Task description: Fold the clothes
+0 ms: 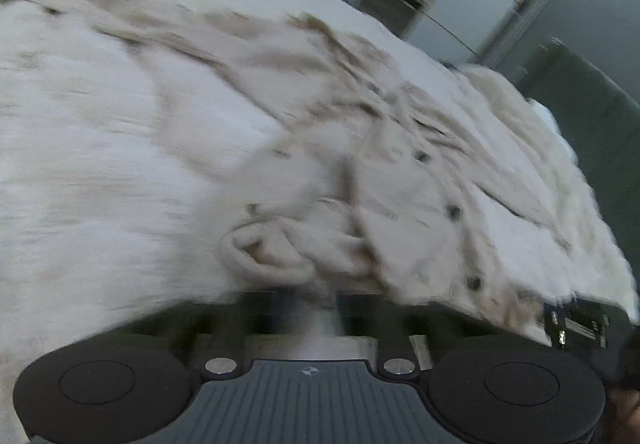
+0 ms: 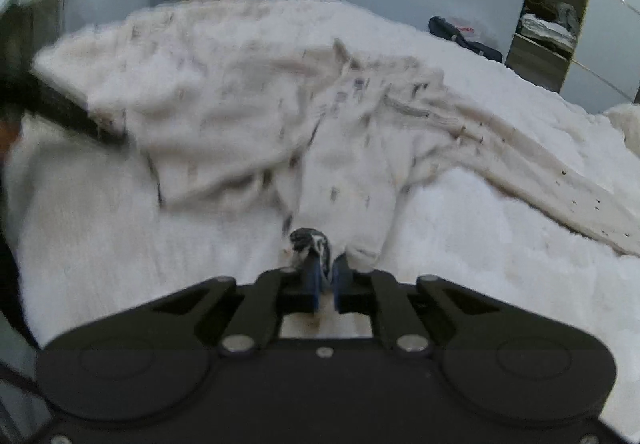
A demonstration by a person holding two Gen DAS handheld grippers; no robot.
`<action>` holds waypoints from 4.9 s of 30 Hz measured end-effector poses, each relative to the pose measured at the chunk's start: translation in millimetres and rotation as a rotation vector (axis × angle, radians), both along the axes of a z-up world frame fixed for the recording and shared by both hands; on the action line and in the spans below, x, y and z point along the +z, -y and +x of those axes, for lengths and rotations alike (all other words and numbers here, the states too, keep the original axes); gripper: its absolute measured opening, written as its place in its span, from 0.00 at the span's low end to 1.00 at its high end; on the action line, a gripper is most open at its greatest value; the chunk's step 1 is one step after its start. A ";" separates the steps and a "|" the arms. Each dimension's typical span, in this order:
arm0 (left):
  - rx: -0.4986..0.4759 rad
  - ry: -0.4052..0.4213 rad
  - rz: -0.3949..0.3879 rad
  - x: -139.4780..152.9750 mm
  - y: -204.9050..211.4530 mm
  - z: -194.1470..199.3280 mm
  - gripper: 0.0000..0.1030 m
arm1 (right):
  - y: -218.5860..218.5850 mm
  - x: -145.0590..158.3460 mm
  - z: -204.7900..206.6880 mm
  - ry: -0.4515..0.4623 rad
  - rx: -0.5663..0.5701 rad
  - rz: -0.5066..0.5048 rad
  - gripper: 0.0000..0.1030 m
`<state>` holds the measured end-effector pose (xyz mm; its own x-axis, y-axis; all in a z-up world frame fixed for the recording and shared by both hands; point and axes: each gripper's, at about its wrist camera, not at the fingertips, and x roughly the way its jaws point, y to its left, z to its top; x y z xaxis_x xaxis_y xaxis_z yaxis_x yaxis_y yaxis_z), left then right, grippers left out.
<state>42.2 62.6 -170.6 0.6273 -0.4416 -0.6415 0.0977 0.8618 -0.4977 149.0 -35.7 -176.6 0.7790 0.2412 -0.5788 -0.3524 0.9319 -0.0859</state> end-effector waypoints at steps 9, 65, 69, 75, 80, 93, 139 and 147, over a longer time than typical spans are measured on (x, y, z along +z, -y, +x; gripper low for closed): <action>0.062 0.145 -0.576 88.2 -58.5 -3.0 0.00 | 53.0 149.6 -1.7 0.211 -0.044 0.273 0.03; -0.302 0.427 0.016 155.8 42.3 8.0 0.02 | 4.3 5.1 85.3 -0.127 -0.038 -0.057 0.43; -0.292 0.417 -0.001 153.1 34.6 -0.2 0.02 | 2.8 67.1 146.1 -0.038 -0.054 -0.120 0.03; -0.179 0.385 -0.065 133.6 15.6 13.4 0.02 | -19.2 129.8 229.8 0.114 -0.160 -0.208 0.08; -0.037 0.253 -0.014 101.3 -4.1 30.0 0.02 | -44.4 105.1 267.7 -0.046 -0.106 -0.310 0.61; -0.081 0.259 -0.029 66.8 -1.2 26.9 0.02 | -42.6 55.7 151.6 0.090 0.443 -0.654 0.54; -0.433 0.310 0.486 26.8 69.4 47.5 0.42 | -94.9 -0.4 160.7 -0.107 0.107 -0.461 0.43; -0.410 0.256 0.515 17.9 62.8 49.0 0.00 | -47.9 17.4 147.9 -0.108 -0.093 -0.290 0.01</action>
